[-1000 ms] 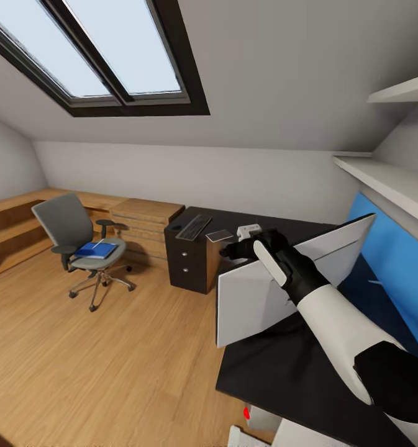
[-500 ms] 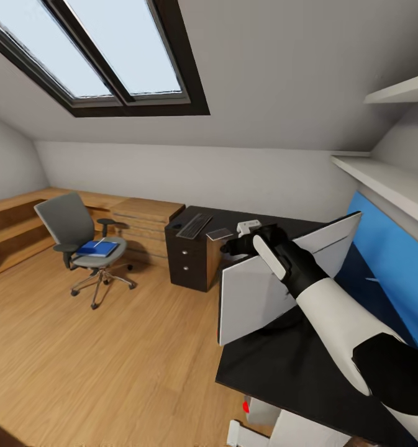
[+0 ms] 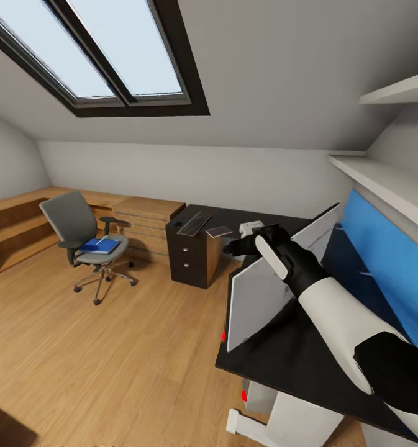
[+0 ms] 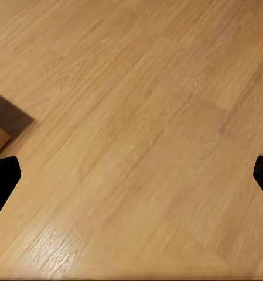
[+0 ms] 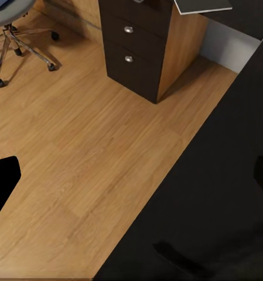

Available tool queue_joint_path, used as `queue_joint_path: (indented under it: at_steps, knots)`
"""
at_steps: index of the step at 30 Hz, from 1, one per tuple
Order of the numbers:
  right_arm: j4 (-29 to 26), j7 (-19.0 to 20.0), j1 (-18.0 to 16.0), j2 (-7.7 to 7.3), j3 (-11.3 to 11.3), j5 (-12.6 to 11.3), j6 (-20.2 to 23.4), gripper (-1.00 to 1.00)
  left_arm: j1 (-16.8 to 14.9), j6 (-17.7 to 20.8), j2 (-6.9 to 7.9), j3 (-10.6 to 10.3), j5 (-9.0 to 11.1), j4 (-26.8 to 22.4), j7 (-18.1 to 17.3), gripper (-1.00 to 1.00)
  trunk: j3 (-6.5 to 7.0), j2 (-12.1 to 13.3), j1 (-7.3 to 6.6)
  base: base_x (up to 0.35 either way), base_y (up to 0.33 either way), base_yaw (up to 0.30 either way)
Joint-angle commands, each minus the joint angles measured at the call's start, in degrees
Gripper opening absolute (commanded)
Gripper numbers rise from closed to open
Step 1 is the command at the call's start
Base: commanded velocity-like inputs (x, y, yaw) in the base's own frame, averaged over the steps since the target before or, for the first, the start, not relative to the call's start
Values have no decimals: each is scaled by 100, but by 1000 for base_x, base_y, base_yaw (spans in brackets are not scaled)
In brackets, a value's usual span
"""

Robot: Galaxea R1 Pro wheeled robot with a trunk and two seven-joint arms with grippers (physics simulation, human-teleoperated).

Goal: In the bedroom, organize the workspace by keeping the computer under the desk, ensuring the monitor is on the desk, placing the keyboard on the desk next to the monitor, placing the mouse on the desk next to the keyboard, moving the folder from the swivel chair onto the desk next to the mouse, stacking the notebook on top of the folder with the pen on top of the notebook, and positioning the swivel chair next to the desk.

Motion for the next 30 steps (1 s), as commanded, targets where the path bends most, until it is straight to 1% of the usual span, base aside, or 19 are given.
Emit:
queue_joint_path:
  at_steps: [1, 13, 18, 21, 23, 25, 26, 27, 28, 29, 30]
  knots:
    - [-3, -33, -7, -3, 13, -35, 17, 100, 1, -6, 0, -2, 44, -6, -18, 100, -12, -12, 2, -104, 0, 0]
    - [-13, -36, -7, -5, -12, -32, -60, 100, 1, -6, 0, -2, 43, -6, -18, 100, -12, -12, 2, -78, 0, 0]
    - [-49, -47, -7, -8, -52, -34, -606, 100, 1, -6, -7, -2, 43, -6, -18, 100, -12, -12, 2, -7, 0, 0]
    - [-116, -65, -5, -25, -157, -34, -964, 100, 1, -6, -8, -2, 46, -3, -18, 100, -12, -12, 2, 0, 0, 0]
    - [-241, -77, -6, -65, -397, -35, -1255, 100, 1, -6, -8, -2, 46, 49, -18, 100, -12, -12, 2, 0, 0, 0]
    - [-341, -83, -6, -78, -552, -35, -1390, 100, 1, -7, -10, -5, 43, 96, -18, 100, -12, -12, 2, 0, 0, 0]
    - [-613, -124, -2, -102, -865, -31, -1619, 100, 1, -12, -29, -13, 41, 155, -18, 100, -12, -12, 2, 0, 0, 0]
    - [-781, -198, -1, -116, -995, -29, -1711, 100, 1, -13, -37, -16, 40, 170, -18, 100, -12, -12, 2, 0, 0, 0]
    - [-868, -260, 1, -124, -1043, -28, -1754, 100, 1, -13, -39, -16, 39, 175, -18, 100, -12, -12, 2, 0, 0, 0]
    - [-1190, -670, 16, -147, -1156, -1, -1942, 100, 1, -14, -42, -18, 37, 187, -18, 100, -12, -12, 2, 0, 0, 0]
    - [-1268, -802, 22, -150, -1172, 19, -1997, 100, 1, -14, -43, -19, 37, 189, -18, 100, -12, -12, 2, 0, 0, 0]
